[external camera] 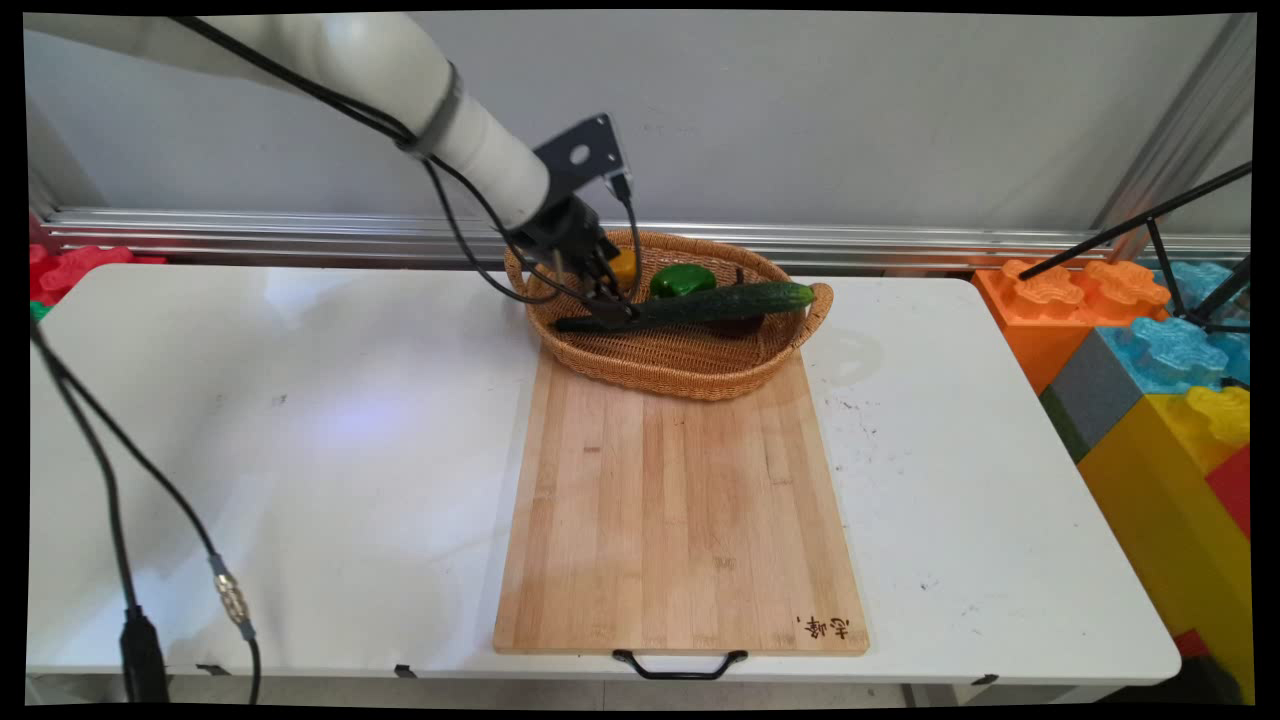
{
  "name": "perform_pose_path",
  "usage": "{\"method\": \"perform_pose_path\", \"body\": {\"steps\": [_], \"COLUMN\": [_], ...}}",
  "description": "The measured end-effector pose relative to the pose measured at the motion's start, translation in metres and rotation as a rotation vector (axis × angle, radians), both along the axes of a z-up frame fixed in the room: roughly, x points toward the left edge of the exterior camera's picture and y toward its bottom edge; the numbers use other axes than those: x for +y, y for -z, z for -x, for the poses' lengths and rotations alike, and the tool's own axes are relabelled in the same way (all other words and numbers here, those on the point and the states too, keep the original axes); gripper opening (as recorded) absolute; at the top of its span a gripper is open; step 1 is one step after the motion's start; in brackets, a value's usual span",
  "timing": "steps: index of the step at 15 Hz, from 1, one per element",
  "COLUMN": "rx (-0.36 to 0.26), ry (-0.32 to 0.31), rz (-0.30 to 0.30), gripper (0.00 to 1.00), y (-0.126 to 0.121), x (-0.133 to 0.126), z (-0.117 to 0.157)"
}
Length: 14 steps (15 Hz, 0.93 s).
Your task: Pick up the cucumber from the vegetable basket
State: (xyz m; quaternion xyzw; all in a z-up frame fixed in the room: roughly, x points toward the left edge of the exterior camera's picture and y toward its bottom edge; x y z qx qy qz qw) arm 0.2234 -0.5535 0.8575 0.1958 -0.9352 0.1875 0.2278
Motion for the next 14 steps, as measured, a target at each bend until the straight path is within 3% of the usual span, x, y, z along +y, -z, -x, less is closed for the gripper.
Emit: {"method": "perform_pose_path", "body": {"steps": [7,12,13,14], "rx": [-0.005,-0.001,-0.001,-0.003], "ry": [0.056,0.093,0.1,0.104], "rz": [0.0,0.038,0.05,0.062], "gripper": [1.0,1.0,0.0,0.0], "y": [0.061,0.083,0.085,0.085], "x": [-0.029,-0.038,-0.039,-0.04], "z": [0.025,0.033,0.034,0.034]}}
